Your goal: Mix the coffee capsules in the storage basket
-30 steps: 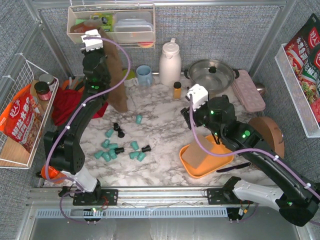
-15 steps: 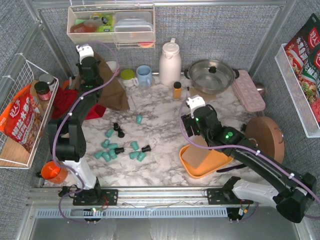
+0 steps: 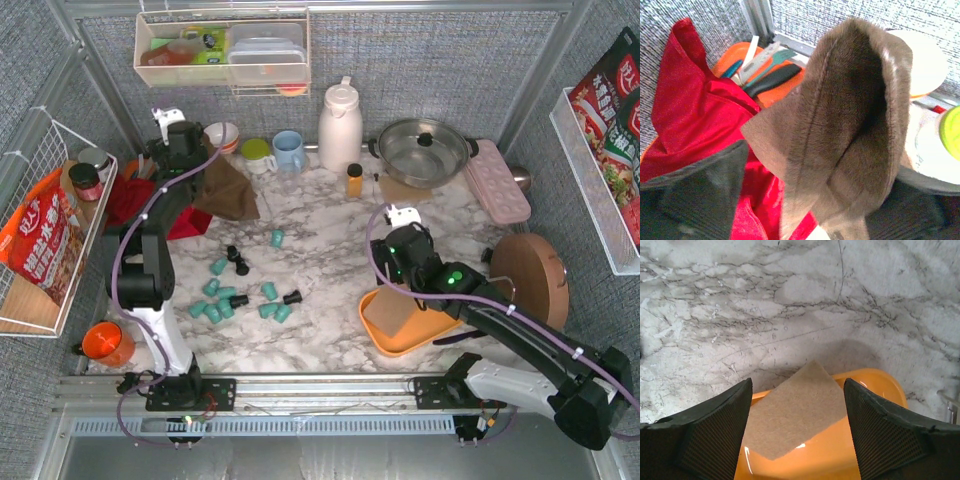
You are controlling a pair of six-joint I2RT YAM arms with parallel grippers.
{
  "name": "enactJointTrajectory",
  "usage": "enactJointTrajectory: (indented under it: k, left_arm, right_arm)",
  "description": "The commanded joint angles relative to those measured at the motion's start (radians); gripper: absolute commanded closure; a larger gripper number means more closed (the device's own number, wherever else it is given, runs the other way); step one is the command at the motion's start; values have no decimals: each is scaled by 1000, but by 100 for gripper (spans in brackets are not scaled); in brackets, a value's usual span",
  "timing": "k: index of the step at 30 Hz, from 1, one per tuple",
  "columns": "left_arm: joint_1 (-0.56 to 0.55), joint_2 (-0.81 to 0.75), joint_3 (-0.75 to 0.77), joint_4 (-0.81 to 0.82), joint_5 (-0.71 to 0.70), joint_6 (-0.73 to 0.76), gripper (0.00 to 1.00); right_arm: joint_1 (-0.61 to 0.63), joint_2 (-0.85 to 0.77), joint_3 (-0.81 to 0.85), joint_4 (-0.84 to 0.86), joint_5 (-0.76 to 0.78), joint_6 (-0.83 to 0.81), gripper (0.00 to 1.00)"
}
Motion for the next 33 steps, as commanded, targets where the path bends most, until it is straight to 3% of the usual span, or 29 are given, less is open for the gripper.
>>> enactJointTrajectory:
  k: [1, 9, 14, 25, 33]
  left_arm:
    - [4, -36, 0, -38, 60, -66, 2]
    - [2, -180, 5, -129, 93, -89, 1]
    - [-7, -317, -57, -184, 226, -118, 1]
    - [-162, -646, -358, -248, 431, -65, 1]
    - [-215, -898, -679, -57, 579, -20, 1]
  right_arm:
    - [-2, -1, -17, -31, 4, 60, 22]
    - [-1, 0, -22, -48, -5, 86, 21]
    - [-2, 8, -23, -62, -3, 135, 21]
    - [-2, 36, -27, -93, 50, 266, 21]
    - [-4, 84, -72, -92, 205, 515, 22]
